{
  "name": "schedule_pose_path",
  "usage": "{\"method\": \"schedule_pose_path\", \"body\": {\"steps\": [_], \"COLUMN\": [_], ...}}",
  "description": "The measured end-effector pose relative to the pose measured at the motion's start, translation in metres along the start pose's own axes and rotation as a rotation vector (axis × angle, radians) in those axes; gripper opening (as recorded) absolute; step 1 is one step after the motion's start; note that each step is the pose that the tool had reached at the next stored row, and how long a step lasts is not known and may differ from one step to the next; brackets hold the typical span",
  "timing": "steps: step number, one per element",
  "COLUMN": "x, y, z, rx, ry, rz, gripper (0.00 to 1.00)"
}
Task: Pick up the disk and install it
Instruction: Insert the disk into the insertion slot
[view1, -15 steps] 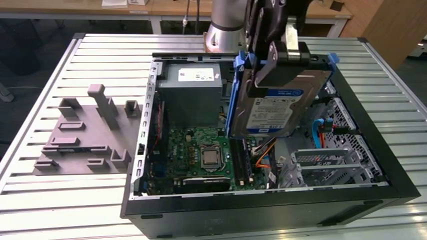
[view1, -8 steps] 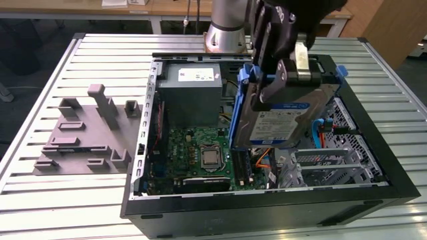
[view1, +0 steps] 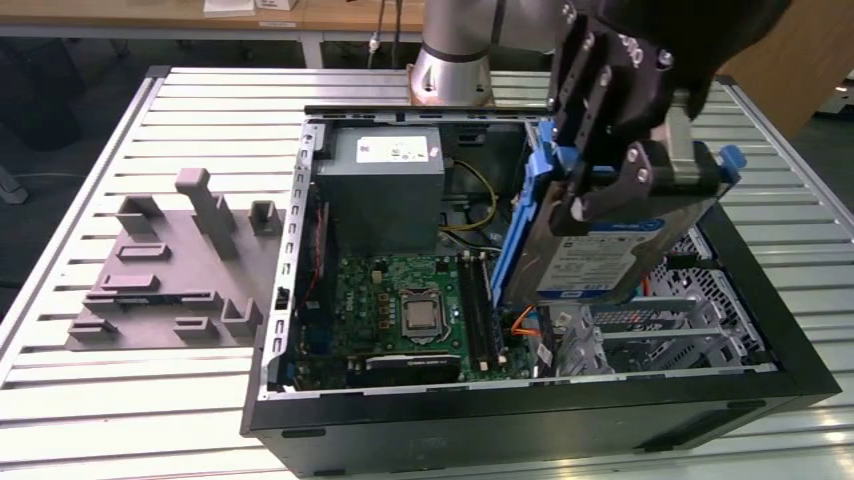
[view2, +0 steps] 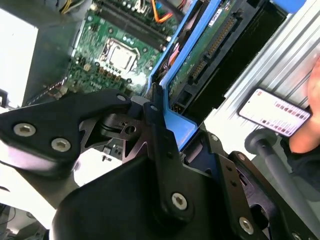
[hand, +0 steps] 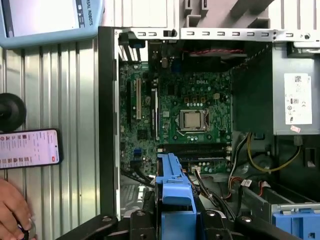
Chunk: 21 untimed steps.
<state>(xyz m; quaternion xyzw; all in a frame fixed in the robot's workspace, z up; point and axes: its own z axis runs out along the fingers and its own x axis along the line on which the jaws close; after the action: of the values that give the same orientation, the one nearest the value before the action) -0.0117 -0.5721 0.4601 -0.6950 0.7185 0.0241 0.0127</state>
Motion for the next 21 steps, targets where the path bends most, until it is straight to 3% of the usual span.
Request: {"method": "schedule_pose_path", "body": {"steps": [4,13,21], "x": [0.0001,0.0000,-0.0007], "y": [-0.0135,-0.0165,-0.0435], "z": [0.0007,0.0014,0.0038], "rx": [-0.0002,-0.0001,-0.0011], "ry": [0.0002,-0.0002,0.0000], "rz": [0.000,0.000,0.000], "gripper": [0.36,0.36,0.36]}}
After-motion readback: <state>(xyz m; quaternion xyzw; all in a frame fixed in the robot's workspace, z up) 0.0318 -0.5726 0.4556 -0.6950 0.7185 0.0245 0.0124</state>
